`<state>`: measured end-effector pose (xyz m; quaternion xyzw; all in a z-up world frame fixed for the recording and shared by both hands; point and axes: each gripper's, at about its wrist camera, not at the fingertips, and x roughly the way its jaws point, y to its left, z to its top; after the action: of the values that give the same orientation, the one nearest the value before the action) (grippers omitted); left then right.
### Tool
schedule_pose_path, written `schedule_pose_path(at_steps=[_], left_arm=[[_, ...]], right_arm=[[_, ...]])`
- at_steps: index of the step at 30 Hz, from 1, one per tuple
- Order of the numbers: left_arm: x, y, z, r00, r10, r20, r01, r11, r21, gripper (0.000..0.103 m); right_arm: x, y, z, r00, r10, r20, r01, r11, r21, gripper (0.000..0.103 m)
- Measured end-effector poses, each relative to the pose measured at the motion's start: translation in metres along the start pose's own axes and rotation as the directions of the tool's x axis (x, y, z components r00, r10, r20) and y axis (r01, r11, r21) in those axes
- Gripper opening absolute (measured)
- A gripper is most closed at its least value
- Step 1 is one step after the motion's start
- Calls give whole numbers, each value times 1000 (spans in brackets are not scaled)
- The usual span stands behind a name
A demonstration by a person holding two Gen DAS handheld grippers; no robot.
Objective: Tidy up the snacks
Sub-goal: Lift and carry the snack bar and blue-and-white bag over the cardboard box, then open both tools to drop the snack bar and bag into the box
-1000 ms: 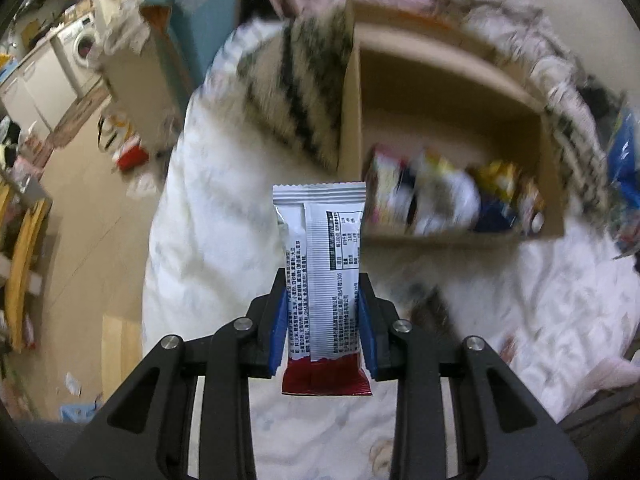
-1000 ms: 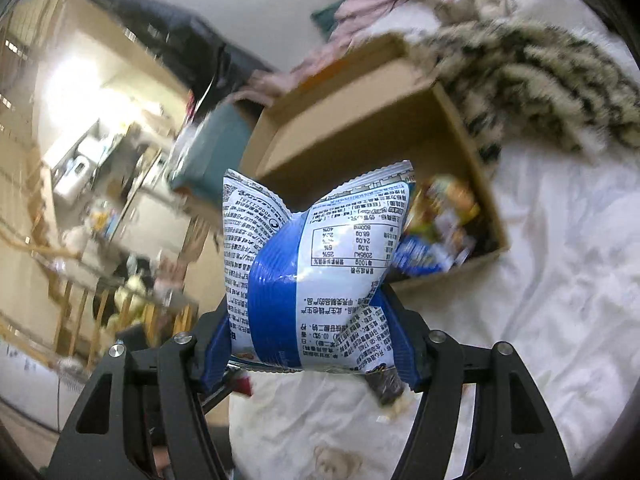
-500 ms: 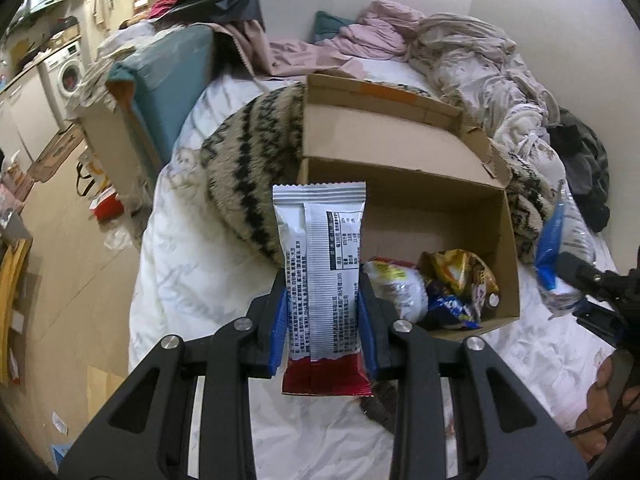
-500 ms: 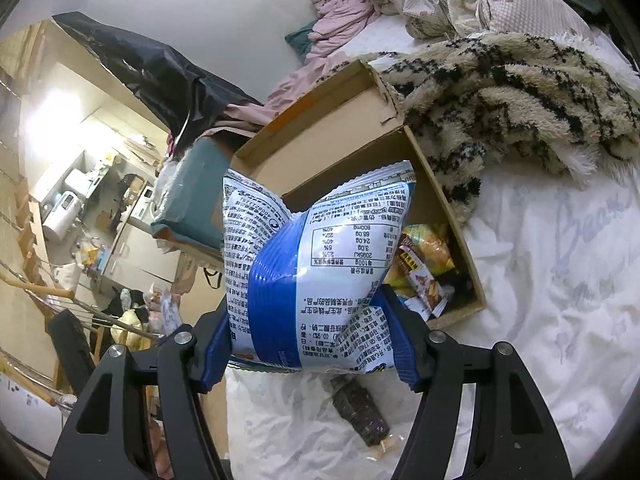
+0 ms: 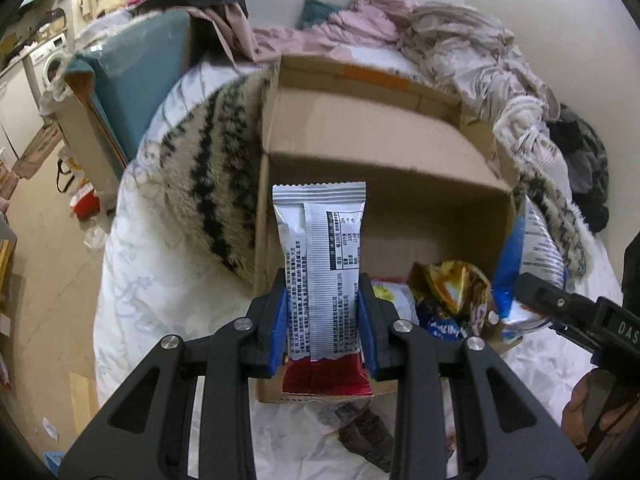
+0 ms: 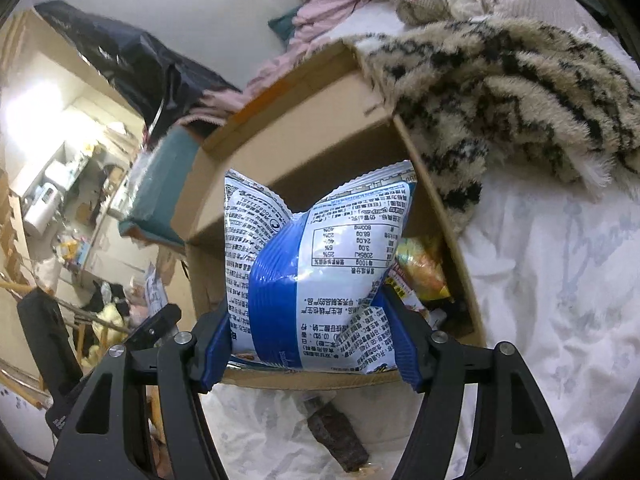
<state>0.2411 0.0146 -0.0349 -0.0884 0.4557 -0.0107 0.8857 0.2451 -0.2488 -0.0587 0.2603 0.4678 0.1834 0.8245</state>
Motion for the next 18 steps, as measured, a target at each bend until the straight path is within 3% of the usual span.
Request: schedule_pose_path(at_steps=[8, 12, 14, 16, 17, 18], left_arm=[[19, -5, -6, 999, -3, -43, 4, 1000, 22, 28], [23, -4, -8, 997, -13, -70, 14, 1000, 15, 30], [23, -4, -10, 997, -23, -78, 24, 1000, 16, 43], [20, -5, -10, 997, -24, -68, 25, 999, 20, 72], [19, -6, -11, 998, -20, -58, 22, 999, 25, 81], [17, -8, -11, 999, -15, -49, 17, 999, 32, 83]], right_arm=[[30, 22, -3, 999, -4, -44, 1, 997, -81, 73], [29, 25, -4, 1000, 15, -25, -17, 995, -94, 101], [27, 23, -4, 1000, -16, -15, 14, 995, -100, 101], [26, 14, -2, 1000, -18, -16, 17, 998, -68, 101], [26, 9, -2, 1000, -12, -23, 11, 999, -46, 101], [26, 6, -2, 1000, -8, -26, 7, 1000, -27, 101]])
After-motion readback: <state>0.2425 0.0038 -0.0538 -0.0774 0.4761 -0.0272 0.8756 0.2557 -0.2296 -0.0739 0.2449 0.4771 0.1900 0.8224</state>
